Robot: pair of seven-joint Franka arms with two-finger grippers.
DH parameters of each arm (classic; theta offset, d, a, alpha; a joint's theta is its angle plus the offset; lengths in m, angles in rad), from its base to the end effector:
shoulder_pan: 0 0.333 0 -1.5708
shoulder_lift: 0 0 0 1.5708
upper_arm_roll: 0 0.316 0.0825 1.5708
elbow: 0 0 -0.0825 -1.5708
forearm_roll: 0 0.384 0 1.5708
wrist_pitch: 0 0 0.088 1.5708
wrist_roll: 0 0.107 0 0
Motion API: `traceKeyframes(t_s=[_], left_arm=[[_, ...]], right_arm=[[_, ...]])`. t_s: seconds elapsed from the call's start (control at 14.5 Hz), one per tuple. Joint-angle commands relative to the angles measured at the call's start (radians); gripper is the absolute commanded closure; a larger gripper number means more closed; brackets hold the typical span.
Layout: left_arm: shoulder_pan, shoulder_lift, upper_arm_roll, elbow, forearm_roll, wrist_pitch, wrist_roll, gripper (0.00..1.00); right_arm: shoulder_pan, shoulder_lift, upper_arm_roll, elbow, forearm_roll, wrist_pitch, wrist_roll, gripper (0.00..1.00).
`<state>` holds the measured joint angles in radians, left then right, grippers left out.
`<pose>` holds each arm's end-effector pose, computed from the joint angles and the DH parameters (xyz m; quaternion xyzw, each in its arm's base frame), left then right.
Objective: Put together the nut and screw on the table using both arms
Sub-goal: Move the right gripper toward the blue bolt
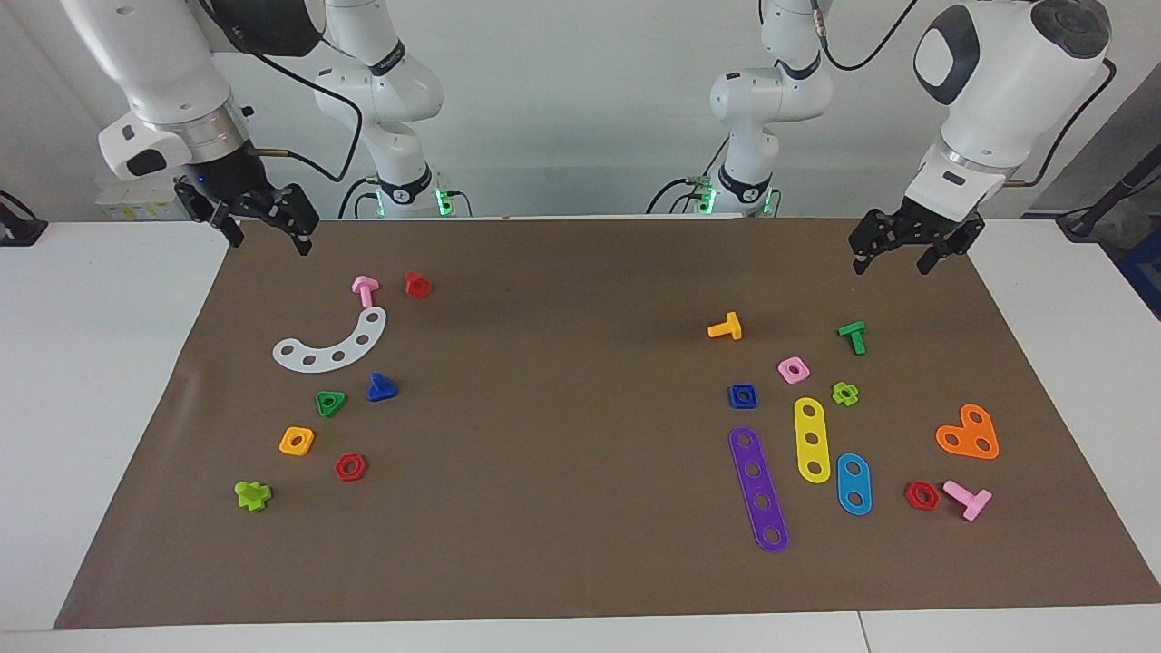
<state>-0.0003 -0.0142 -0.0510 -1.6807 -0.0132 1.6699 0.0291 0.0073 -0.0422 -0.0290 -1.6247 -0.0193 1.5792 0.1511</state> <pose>0.5557 -0.0300 0.5889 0.9992 -0.0395 0.0016 0.0062 0.5415 -0.0141 0.6229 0.9962 -0.0862 -0.0011 0.0091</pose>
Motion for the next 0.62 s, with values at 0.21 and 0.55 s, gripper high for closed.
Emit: traceKeyframes(t_s=[0.21, 0.55], left_arm=[[0.009, 0.0, -0.003, 0.012, -0.01, -0.022, 0.0, 0.0], [0.009, 0.0, -0.003, 0.012, -0.01, -0.021, 0.0, 0.0]], right_arm=[[-0.006, -0.022, 0.008, -0.024, 0.004, 0.016, -0.005, 0.0], [-0.009, -0.041, 0.008, -0.092, 0.006, 0.065, -0.019, 0.0]])
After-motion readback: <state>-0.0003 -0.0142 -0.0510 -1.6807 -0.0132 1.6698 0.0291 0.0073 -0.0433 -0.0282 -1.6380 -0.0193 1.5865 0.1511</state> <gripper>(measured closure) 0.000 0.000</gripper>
